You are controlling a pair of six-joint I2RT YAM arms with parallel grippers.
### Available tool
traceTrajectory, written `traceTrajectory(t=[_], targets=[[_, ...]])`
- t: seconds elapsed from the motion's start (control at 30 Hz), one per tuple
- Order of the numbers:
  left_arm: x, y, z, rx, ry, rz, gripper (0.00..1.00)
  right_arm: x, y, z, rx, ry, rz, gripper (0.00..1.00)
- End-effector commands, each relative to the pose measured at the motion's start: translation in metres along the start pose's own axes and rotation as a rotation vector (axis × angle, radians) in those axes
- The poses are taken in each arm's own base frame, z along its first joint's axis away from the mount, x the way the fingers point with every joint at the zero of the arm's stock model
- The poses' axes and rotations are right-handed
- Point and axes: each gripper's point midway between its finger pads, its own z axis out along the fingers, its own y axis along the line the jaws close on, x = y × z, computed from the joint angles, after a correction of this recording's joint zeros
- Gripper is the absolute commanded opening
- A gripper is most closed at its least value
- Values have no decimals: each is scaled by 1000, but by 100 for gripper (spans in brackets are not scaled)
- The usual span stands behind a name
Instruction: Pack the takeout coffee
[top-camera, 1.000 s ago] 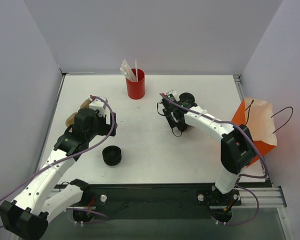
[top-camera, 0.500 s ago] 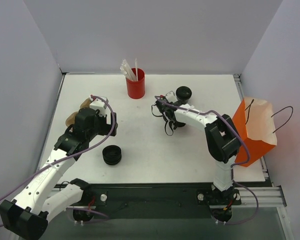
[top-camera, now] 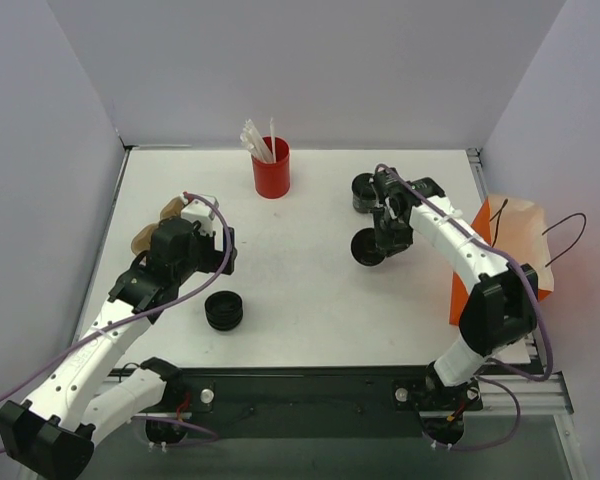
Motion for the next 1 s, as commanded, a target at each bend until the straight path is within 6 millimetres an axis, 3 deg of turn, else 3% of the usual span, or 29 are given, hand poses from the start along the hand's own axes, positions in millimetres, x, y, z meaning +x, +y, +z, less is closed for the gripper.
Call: traceTrajectory(t=[0.0,0.17,0.37,0.63,0.73,0.97], targets=[[-11,-1,-3,2,-50,5,97,45,7,7,-106,259,41,0],[-11,-2,-3,6,-48,6,97,31,18,21,-212,322,89,2],[-10,-2,-2,5,-42,9,97,18,11,36,-219,349,147,4],[-10,-3,-2,6,-42,12,97,-2,1,54,-220,339,211,26],[-10,-2,-2,3,-41,14,97,-16,-3,53,-222,305,237,33],[-8,-2,-1,0,-37,20,97,-43,-15,33,-242,208,282,36]])
